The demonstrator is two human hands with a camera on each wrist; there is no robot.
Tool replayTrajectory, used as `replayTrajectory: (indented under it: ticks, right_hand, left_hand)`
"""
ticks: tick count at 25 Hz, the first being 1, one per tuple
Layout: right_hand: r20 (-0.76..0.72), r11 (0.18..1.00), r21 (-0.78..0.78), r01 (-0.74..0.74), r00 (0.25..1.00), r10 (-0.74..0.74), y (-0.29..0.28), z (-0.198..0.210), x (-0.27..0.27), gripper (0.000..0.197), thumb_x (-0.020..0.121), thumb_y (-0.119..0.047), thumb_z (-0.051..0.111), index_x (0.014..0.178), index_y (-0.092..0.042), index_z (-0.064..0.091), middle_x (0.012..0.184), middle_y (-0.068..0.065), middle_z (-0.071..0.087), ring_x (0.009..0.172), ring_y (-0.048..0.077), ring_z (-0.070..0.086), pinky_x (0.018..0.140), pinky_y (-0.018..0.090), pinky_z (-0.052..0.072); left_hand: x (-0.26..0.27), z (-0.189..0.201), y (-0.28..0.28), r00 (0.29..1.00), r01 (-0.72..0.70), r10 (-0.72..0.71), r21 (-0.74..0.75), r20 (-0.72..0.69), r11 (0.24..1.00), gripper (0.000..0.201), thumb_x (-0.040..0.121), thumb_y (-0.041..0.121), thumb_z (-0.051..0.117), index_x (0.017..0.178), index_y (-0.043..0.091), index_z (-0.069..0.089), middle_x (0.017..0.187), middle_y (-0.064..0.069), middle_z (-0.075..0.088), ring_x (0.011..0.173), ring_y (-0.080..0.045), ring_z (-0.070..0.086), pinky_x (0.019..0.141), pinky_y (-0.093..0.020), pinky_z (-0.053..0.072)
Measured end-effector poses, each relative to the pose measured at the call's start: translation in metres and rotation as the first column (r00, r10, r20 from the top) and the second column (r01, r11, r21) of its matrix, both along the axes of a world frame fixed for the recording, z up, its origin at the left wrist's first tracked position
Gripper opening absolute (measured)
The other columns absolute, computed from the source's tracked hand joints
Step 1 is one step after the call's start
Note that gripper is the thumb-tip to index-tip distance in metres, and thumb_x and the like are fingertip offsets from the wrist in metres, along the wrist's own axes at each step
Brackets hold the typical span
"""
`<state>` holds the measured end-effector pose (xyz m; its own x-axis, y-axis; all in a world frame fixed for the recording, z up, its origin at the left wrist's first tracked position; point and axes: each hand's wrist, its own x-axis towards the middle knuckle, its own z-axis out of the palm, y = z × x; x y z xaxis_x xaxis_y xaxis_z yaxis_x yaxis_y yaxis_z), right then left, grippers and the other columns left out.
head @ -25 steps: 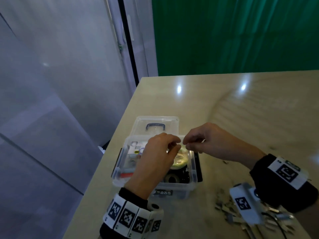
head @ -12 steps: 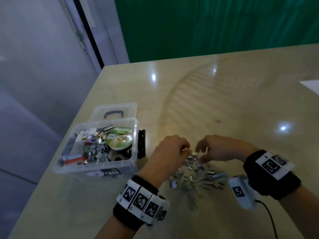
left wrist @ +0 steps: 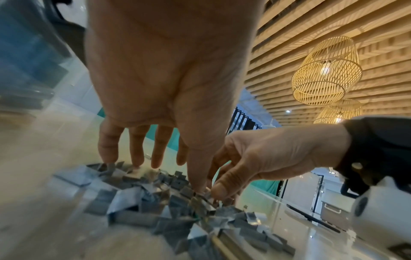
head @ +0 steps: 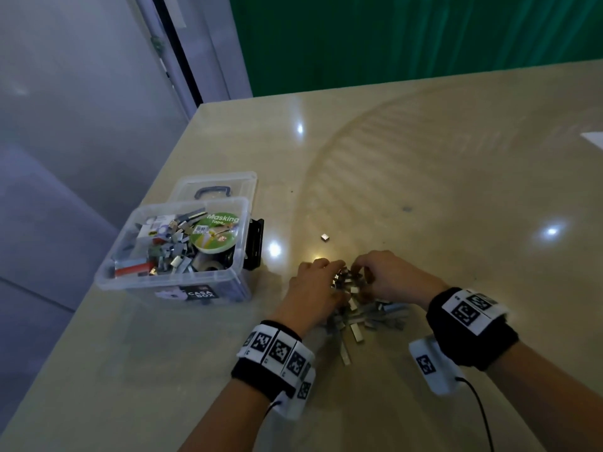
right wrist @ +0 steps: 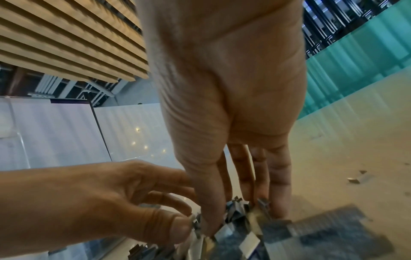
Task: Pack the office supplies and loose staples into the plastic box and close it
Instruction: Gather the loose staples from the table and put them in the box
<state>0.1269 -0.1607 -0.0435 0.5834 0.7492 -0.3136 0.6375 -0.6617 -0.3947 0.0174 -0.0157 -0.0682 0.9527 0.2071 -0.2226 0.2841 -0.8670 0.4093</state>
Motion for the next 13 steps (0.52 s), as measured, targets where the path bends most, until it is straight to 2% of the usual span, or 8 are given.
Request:
replayTrajectory:
  ticks: [2, 4, 9, 13]
  right_hand:
    - [0.0, 0.999, 0.048, 0.015, 1.0, -0.015, 0.001, -0.003, -0.003, 0.022, 0.084, -0.02, 0.076, 0.104, -0.017, 0.068, 0.097, 0.0, 0.057, 0.082, 0.015, 0.053, 0.06, 0.02, 0.034]
    - [-0.014, 0.996, 0.077, 0.038, 0.999, -0.037, 0.002, -0.005, -0.004, 0.017, 0.082, -0.017, 0.077, 0.097, -0.018, 0.069, 0.093, 0.0, 0.057, 0.082, 0.016, 0.055, 0.061, 0.022, 0.037]
    - [-0.043, 0.986, 0.134, 0.104, 0.994, -0.099, 0.0, -0.009, -0.005, 0.027, 0.079, -0.018, 0.081, 0.104, -0.016, 0.073, 0.089, 0.0, 0.06, 0.082, 0.018, 0.06, 0.068, 0.027, 0.047]
    - [-0.041, 0.984, 0.141, 0.108, 0.994, -0.103, 0.001, -0.013, -0.003, 0.024, 0.08, -0.02, 0.081, 0.102, -0.02, 0.072, 0.091, -0.002, 0.061, 0.083, 0.016, 0.06, 0.064, 0.023, 0.042]
  left_hand:
    - [0.003, 0.002, -0.002, 1.0, 0.013, -0.012, 0.045, -0.025, 0.999, 0.055, 0.09, 0.039, 0.064, 0.141, 0.034, 0.043, 0.139, 0.0, 0.046, 0.128, -0.029, 0.037, 0.1, -0.051, 0.044]
    - [0.004, 0.003, -0.002, 1.0, 0.003, -0.001, 0.077, -0.022, 0.997, 0.051, 0.091, 0.04, 0.063, 0.139, 0.035, 0.047, 0.139, 0.0, 0.045, 0.128, -0.029, 0.037, 0.099, -0.05, 0.044]
    - [0.004, -0.003, -0.003, 1.0, -0.018, 0.019, 0.097, -0.009, 0.995, 0.05, 0.091, 0.042, 0.064, 0.139, 0.033, 0.05, 0.14, 0.001, 0.045, 0.128, -0.029, 0.037, 0.1, -0.052, 0.045]
    - [0.006, -0.003, 0.0, 1.0, -0.017, 0.017, 0.089, 0.004, 0.996, 0.049, 0.09, 0.04, 0.065, 0.137, 0.031, 0.054, 0.138, 0.001, 0.048, 0.127, -0.028, 0.039, 0.1, -0.05, 0.045]
